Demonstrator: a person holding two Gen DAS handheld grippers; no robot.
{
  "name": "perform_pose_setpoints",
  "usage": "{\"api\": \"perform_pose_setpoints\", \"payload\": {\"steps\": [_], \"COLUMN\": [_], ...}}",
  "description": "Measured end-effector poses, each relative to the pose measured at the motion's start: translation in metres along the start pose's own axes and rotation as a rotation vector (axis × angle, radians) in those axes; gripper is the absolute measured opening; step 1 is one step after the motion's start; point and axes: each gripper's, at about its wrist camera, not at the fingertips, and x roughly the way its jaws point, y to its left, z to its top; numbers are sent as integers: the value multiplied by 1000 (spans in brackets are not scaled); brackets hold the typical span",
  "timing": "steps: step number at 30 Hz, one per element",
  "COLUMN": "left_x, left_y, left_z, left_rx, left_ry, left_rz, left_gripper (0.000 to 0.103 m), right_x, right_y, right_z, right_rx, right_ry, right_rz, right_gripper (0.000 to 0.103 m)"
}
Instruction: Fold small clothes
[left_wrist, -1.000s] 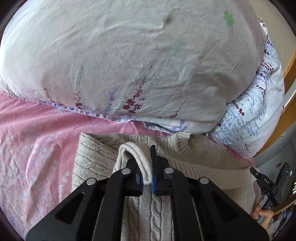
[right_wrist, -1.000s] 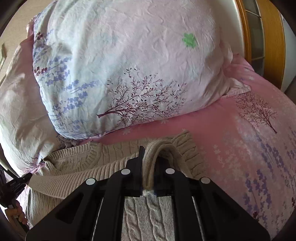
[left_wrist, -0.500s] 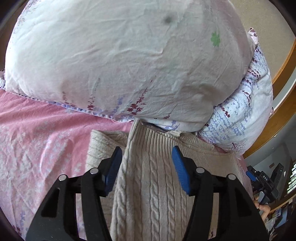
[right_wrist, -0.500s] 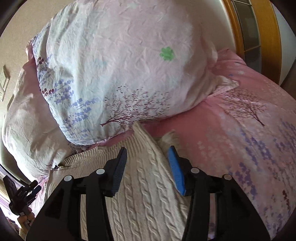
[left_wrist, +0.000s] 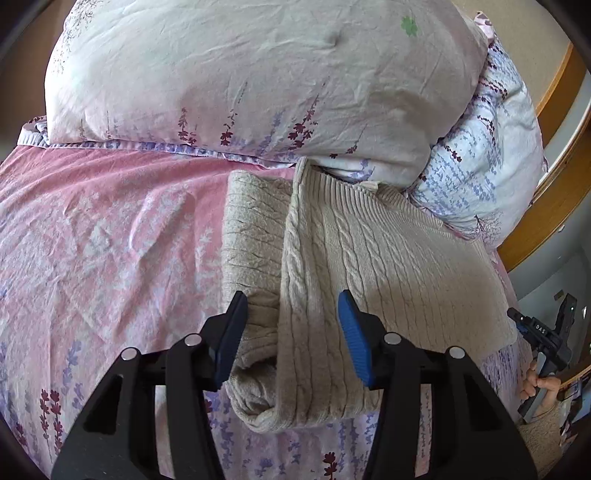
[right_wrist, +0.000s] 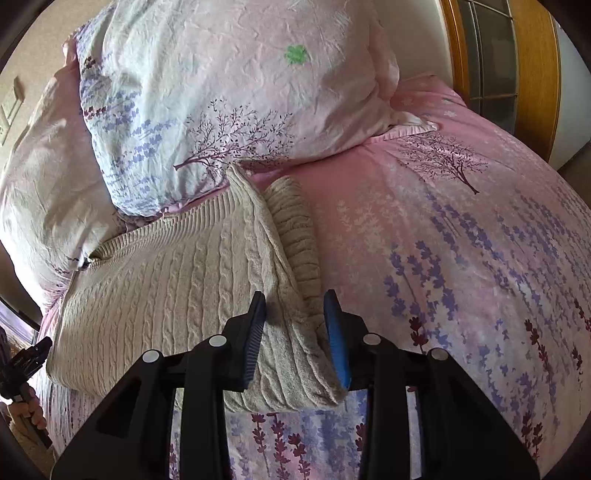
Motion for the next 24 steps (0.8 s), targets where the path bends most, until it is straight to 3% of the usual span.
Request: {"api": "perform_pose_setpoints", "payload": {"steps": [3,5,8,14,24], "left_x": [2,4,10,-7,-6], "left_y": [-5,-6,-8,-2,12], "left_z": [-4,-6,-9,-3,-10], "left_rx": [23,32,43,29,19], "left_ry": [2,9,28,4,22], "left_rz": [11,1,-1,-44,-61], "left_gripper": [37,25,9,7,7], "right_x": [0,-4,-12,-38,-19], "right_y": [3,6,12,16,3], "right_z": [-3,-4,-5,-5,-22], "right_rx": [-17,-39,-57,-45,-23], "right_ry": [-3,-21,-48,-114,-12], "right_rz": [-8,-17,-3,29,-68], "right_gripper": [25,12,8,8,8]}}
